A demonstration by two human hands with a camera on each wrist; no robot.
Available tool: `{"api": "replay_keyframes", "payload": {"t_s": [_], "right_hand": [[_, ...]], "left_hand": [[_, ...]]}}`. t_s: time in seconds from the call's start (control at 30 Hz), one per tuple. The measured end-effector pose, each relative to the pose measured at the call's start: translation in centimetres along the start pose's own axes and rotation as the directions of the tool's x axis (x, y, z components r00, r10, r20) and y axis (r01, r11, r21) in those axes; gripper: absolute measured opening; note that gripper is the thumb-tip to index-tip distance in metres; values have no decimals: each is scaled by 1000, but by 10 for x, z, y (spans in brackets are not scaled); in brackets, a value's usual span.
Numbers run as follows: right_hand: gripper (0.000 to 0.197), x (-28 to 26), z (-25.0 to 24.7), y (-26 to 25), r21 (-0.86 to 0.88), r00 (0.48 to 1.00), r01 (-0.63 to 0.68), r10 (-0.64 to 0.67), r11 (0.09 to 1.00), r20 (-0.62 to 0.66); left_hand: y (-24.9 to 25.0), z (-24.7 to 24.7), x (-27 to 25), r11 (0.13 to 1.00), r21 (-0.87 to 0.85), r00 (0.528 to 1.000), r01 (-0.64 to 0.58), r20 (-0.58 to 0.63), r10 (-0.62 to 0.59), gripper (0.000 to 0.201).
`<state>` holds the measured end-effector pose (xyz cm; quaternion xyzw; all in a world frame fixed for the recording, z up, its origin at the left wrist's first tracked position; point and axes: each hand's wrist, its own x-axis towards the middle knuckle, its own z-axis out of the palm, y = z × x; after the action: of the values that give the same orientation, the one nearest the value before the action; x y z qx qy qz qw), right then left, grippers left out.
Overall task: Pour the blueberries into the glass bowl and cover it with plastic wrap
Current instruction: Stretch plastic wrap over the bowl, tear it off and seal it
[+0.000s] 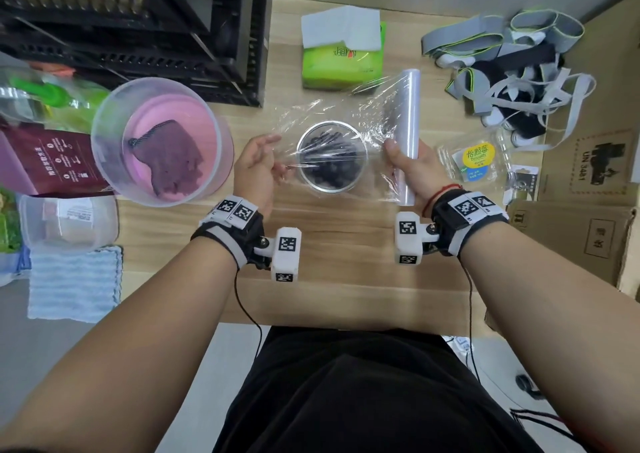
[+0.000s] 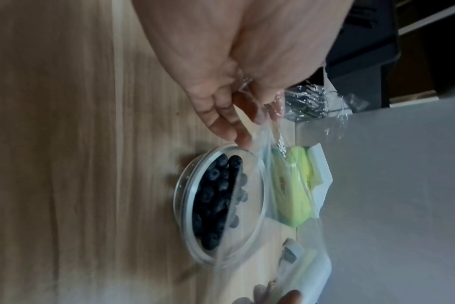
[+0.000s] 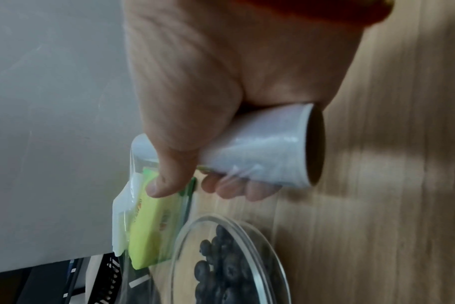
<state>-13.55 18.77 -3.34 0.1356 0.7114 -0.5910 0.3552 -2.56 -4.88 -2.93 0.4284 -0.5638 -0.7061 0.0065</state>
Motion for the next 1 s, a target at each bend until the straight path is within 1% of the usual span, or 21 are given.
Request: {"api": "replay_keyframes", "payload": {"t_s": [0.07,0.13,0.2,0.23,0.27,0.37,0.43,0.5,0.6,0.73,0.83,0.93,1.0], "right_hand": [[41,1,2,0,43,1000,-14,14,999,12],[33,1,4,-1,37,1000,-17,16,999,24],[35,2,5,-1,-10,999,-20,21,1000,32],[36,2,5,-1,-37,999,-23,24,999,41],[36,2,5,-1,-61,999,-20,23,998,45],[39,0,5,-1,-93,999,-14,19,996,45],[37,0,5,-1,-86,1000,-12,13,996,19],[35,1,3,1,-120,1000,-10,8,993,-17],[29,1,2,5,-133,998,-8,0,991,-58],[40,5,5,13,-182,996,-29,13,983,-88],[53,8,6,21,-219,995,-71,53,973,-85],[49,9,9,23,-181,993,-96,81,979,-88],[53,11,10,22,-194,989,-115,94,974,-114]], "left_hand": [[1,2,4,989,-119,996,90,16,-88,27],[4,5,7,961,-198,981,195,35,-192,19],[8,9,11,939,-218,964,266,43,-263,8],[10,12,13,941,-193,960,279,33,-278,9],[10,14,15,950,-148,961,274,10,-276,11],[11,20,20,976,-42,973,214,-84,-217,10],[8,19,24,987,37,975,158,-165,-150,10],[3,14,25,984,148,973,95,-221,-61,15],[-10,7,19,966,252,972,53,-233,7,24],[-26,1,14,926,374,965,48,-258,54,27],[-35,-1,17,904,423,965,67,-257,49,21],[-36,1,19,893,442,969,87,-246,27,13],[-33,4,21,867,492,971,80,-235,44,14]]}}
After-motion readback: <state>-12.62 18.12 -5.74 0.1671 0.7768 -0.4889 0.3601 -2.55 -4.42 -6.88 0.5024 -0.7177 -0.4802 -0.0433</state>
